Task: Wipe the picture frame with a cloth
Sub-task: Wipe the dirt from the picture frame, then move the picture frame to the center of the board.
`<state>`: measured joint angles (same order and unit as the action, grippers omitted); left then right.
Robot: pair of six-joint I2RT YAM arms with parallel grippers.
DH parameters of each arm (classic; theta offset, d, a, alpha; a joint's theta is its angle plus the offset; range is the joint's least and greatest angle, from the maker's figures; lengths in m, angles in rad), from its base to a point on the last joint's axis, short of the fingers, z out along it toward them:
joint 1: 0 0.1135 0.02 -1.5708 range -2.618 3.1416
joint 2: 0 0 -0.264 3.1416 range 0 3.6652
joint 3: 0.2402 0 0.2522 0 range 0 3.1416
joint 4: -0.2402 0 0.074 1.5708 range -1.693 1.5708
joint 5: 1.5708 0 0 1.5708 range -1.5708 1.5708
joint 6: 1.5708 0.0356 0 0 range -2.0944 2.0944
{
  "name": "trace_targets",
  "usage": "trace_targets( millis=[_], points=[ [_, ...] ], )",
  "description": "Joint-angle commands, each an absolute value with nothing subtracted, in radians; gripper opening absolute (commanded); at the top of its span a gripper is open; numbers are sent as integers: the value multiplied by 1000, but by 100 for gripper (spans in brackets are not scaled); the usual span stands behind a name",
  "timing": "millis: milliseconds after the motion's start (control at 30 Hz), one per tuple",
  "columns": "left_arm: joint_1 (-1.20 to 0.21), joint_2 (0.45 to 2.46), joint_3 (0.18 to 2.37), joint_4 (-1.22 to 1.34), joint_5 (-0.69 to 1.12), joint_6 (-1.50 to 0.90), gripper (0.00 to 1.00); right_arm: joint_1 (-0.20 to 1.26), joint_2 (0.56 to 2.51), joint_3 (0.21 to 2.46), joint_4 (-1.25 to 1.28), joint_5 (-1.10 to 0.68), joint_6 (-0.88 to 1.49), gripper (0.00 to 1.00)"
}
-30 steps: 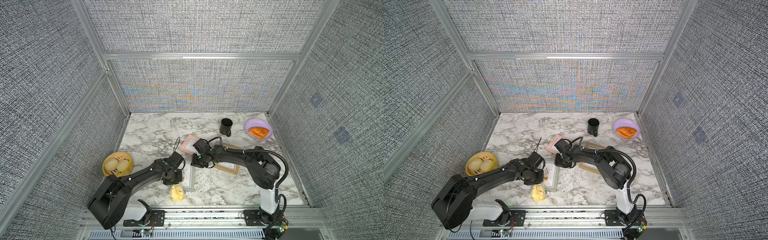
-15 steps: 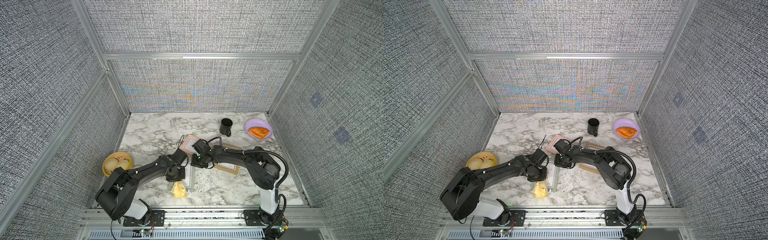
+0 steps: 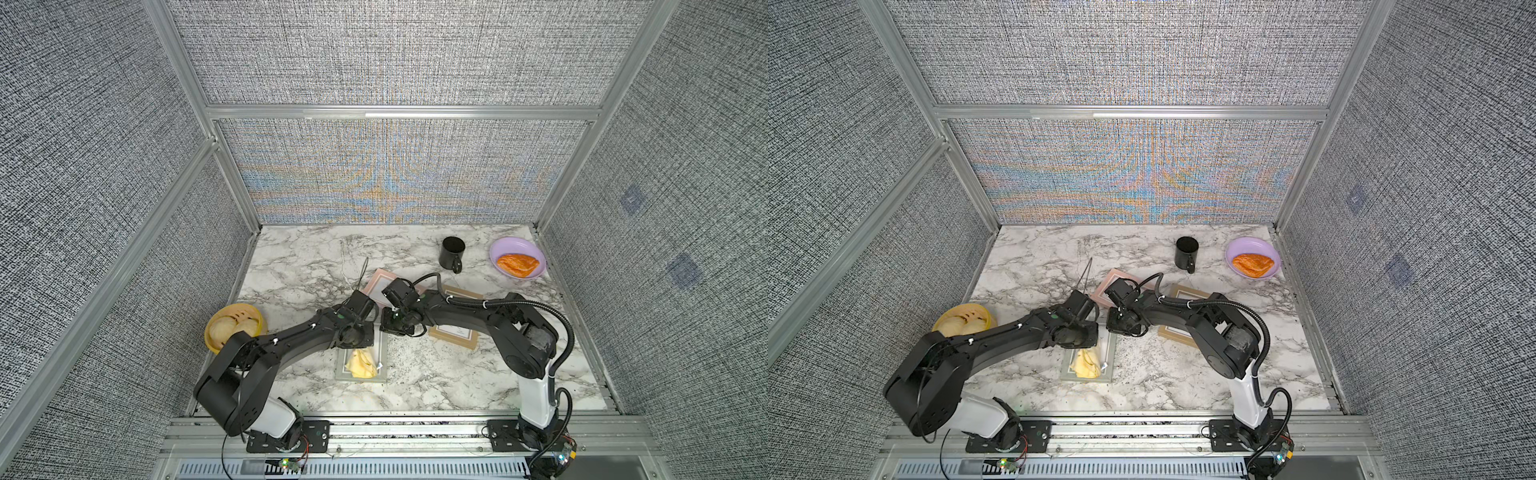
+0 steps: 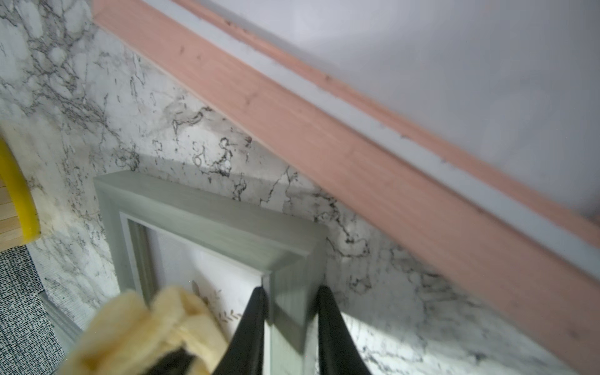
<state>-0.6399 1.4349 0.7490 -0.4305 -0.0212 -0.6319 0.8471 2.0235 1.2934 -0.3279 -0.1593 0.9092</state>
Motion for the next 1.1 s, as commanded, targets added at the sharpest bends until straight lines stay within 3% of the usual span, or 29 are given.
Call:
trace_targets(
  millis=[0,233,400,500,800,1067],
  points=[
    [-587,1375,720,-482,-94,-598,0,858,2060,1267,-505,-112,903,19],
    [-586,1455,802,-489,-35,-570,0,857,2064,1286,-513,-119,896,20],
    [-585,1378,843,-541,-39,-572,0,858,2016,1295,-540,-128,875,41],
    [-582,1339,890,-613,-40,-580,0,858,1977,1295,-551,-144,858,47],
    [-520,1301,1020,-822,-81,-575,0,902,1906,1235,-533,-209,868,55],
    [-446,1270,1046,-861,-77,-566,0,972,1934,1217,-442,-252,936,59]
  ],
)
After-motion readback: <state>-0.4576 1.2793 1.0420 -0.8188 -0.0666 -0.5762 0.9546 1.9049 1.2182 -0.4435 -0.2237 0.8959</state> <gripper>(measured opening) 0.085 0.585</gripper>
